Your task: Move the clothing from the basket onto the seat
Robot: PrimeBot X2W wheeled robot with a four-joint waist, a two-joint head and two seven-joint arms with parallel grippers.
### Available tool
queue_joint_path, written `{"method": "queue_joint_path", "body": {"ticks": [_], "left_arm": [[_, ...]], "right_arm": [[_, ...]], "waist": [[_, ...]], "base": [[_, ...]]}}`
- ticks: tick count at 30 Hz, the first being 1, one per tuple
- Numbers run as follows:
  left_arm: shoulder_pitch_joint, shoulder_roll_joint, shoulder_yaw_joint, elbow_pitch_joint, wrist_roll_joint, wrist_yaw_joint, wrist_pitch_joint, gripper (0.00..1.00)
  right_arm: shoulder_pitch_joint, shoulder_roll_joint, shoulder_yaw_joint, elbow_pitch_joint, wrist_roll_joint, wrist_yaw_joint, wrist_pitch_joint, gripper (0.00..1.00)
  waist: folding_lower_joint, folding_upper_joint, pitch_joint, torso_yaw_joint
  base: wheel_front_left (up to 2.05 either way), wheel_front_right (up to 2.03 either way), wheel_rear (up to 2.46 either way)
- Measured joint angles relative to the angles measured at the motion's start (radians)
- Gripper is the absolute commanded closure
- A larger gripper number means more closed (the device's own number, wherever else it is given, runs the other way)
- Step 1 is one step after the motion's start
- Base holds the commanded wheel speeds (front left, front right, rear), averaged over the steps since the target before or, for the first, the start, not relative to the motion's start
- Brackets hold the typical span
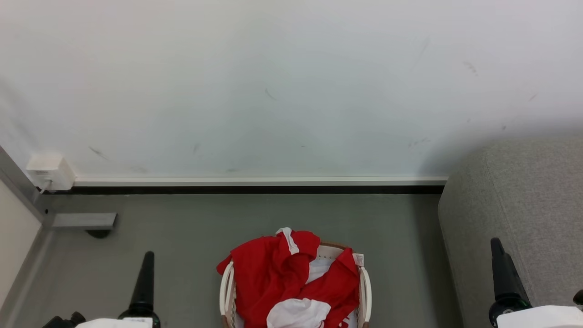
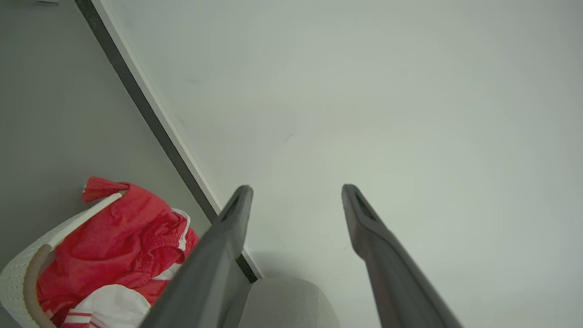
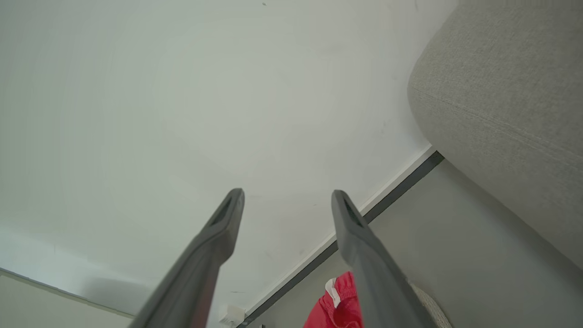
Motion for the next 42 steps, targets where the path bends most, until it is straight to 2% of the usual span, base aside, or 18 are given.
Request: {"method": "queue_joint_path", "body": {"ticks": [18,30,42], "left_arm": [[0.027,0.003,-0.026,-0.035,0.343,0.023,-0.057,0.0],[0.037,0.006,-0.035,-0.059,0.565,0.036,-0.095,0.0],[0.054,0.007,-0.043,-0.065,0.725,0.043,-0.125,0.0]], "right_arm": [[0.0,-0.003,0.043,-0.026,-0.337,0.0,-0.062,0.0],[0.001,-0.004,0.063,-0.016,-0.493,0.0,-0.094,0.0],[0.001,-0.006,0.076,0.01,-0.626,0.0,-0.127,0.0]], "waist": [[0.0,0.0,-0.004,0.01],[0.0,0.0,-0.005,0.014],[0.0,0.0,-0.008,0.02]], "base": [[0.0,0.0,0.0],[0.0,0.0,0.0],[0.0,0.0,0.0]]}}
